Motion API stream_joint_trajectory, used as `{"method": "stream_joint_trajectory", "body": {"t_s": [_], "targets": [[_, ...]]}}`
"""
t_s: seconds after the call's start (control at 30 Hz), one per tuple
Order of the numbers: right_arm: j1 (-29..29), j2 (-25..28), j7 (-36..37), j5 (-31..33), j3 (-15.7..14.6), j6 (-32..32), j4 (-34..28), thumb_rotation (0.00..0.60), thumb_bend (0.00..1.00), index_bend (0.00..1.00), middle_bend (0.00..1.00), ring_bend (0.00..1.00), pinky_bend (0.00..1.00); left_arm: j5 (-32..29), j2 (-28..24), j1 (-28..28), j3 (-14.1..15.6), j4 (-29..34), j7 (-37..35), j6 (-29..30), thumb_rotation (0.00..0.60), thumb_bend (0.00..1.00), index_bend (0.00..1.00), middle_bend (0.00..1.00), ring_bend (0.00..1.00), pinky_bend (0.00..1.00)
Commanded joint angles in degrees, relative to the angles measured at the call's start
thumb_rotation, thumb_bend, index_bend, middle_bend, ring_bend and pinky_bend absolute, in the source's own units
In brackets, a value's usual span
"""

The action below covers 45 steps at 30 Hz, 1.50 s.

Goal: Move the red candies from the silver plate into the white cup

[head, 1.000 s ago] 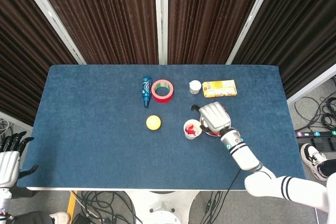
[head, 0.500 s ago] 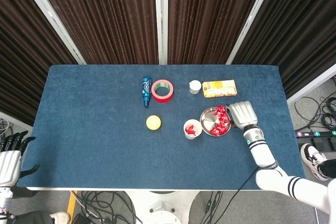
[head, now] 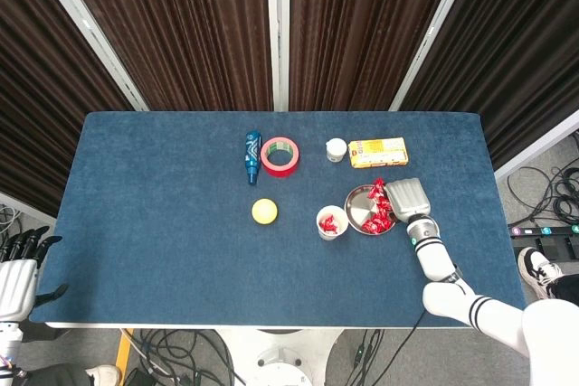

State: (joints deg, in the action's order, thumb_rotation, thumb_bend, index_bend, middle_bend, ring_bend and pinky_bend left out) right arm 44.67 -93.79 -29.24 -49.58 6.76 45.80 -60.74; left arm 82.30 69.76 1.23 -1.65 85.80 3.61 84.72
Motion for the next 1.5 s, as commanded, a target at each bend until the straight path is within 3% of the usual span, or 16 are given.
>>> {"method": "stream_joint_trajectory", "body": {"t_s": [0.03,0.3,0.47,0.63,0.83,1.0,1.33,1.5], "targets": [[0.65,-1.38,0.35,-0.10,0.64,-0.83,1.66,0.600,0.15,0.48,1.00,1.00,1.00,-0.06,0.03,-0.04,-0.02,-0.09,-0.07,0.05,0.600,0.00,0.29,0.22,0.12,0.13],[1.54,-3.40,-0.62,0.07,1.48,-1.36,3.86,0.600,0.33,0.59,1.00,1.00,1.00,-0.44,0.18,-0.30,0.11,-0.61,-0.60,-0.10,0.600,0.00,0.29,0.22,0.12,0.13],[1.40,-2.65,0.03,-1.17,2.26,0.17,1.80,0.600,0.35,0.64,1.00,1.00,1.00,-0.56,0.36,-0.35,0.06,-1.11,-1.05,-0.15,0.600,0.00,0.29,0.22,0.12,0.13],[0.71,1.24,2.20,-4.67,3.45,3.61,-5.96,0.600,0.36,0.65,1.00,1.00,1.00,-0.51,0.45,-0.24,0.00,-1.34,-1.28,-0.28,0.600,0.00,0.29,0.22,0.12,0.13],[-0.97,8.10,6.21,-11.36,4.71,9.11,-19.62,0.600,0.35,0.65,1.00,1.00,1.00,-0.15,0.34,-0.23,-0.08,-1.27,-1.22,0.12,0.600,0.00,0.29,0.22,0.12,0.13],[-1.44,11.43,8.47,-16.42,3.81,9.82,-27.69,0.600,0.35,0.65,1.00,1.00,1.00,0.19,0.15,-0.15,-0.16,-0.85,-1.04,0.42,0.600,0.00,0.29,0.22,0.12,0.13],[0.34,7.96,4.61,-16.93,1.36,7.27,-27.19,0.600,0.34,0.55,1.00,1.00,1.00,0.28,-0.09,-0.36,-0.19,-0.63,-1.16,0.88,0.600,0.00,0.29,0.22,0.12,0.13],[0.50,7.55,3.29,-16.68,1.10,7.58,-27.17,0.600,0.31,0.42,1.00,1.00,1.00,0.24,0.06,-0.48,-0.13,-0.99,-1.43,0.92,0.600,0.00,0.29,0.22,0.12,0.13]]}}
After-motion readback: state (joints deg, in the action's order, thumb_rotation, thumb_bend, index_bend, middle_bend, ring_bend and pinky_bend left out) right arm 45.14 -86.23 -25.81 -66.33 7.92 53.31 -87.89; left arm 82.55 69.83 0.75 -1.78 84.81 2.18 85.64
